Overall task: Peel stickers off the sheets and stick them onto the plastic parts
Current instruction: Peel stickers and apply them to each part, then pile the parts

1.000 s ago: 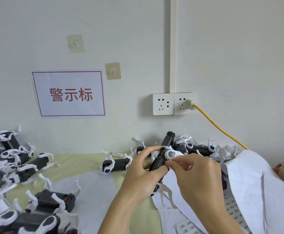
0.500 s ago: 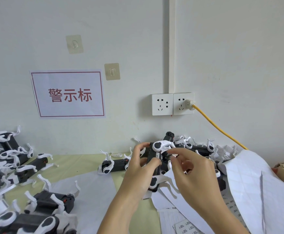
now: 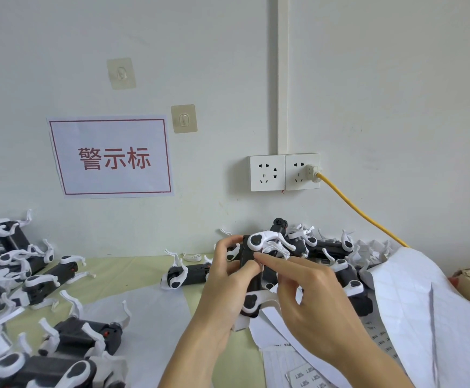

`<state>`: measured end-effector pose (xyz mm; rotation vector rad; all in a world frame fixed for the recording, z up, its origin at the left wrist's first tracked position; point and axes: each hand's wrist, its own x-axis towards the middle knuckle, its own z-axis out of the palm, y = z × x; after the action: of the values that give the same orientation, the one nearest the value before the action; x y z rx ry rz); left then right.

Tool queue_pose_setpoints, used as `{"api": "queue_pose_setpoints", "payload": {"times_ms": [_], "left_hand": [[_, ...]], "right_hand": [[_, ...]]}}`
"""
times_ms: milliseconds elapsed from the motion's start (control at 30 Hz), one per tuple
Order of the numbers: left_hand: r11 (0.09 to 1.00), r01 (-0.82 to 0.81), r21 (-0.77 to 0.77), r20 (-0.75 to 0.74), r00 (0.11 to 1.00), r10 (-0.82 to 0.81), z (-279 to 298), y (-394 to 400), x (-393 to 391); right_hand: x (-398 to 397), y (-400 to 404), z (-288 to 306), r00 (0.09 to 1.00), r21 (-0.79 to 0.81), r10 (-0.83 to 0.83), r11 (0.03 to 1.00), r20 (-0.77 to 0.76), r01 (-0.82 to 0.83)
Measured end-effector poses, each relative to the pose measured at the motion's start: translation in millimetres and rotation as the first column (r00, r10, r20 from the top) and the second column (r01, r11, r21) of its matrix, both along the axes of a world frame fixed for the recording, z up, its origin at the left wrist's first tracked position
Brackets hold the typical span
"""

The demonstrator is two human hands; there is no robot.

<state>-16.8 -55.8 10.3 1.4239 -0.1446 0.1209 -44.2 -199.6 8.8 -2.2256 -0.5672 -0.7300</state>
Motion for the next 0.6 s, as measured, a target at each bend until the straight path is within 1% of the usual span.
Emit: {"api": "queue_pose_setpoints", "payload": {"times_ms": [133,267,333,400,467,533,600], "left_hand": [[0.998,0.001,-0.070,-0.017,1.000,-0.002,0.1,1.1,0.9],[0.993,-0.006,-0.117,-0.055,0.999,0.000,0.5,1.2,-0.5],[0.994,-0.058,-0.088,-0.059,0.997,0.053,0.4,0.9,-0.8],[0.992,-0.127,-0.002,-0.026,0.992,0.127,-0.3,1.0,-0.9],[0.990,-0.138,0.039,0.002,0.990,0.139,0.3,1.7,-1.6],[0.994,-0.113,0.013,-0.003,0.994,0.113,1.7,2.4,-2.4],[0.997,-0.064,-0.044,-0.010,0.998,0.063,3.6,2.5,-3.5]], "right_hand": [[3.9,-1.6,-3.7,1.000,0.020,0.025,1.000,-0.004,-0.025],[9.2,-2.3,-6.8,0.998,0.103,0.064,0.993,-0.023,-0.061],[9.6,0.0,-6.0,0.998,0.186,0.069,0.980,0.008,-0.069],[8.5,2.2,-3.2,0.997,0.291,0.039,0.955,0.072,-0.059],[8.6,1.9,-0.6,0.995,0.412,-0.006,0.910,0.100,-0.036],[9.2,-0.8,2.0,0.994,0.531,-0.051,0.847,0.096,-0.008],[9.7,-3.9,4.1,0.993,0.591,-0.097,0.806,0.069,0.038]]}}
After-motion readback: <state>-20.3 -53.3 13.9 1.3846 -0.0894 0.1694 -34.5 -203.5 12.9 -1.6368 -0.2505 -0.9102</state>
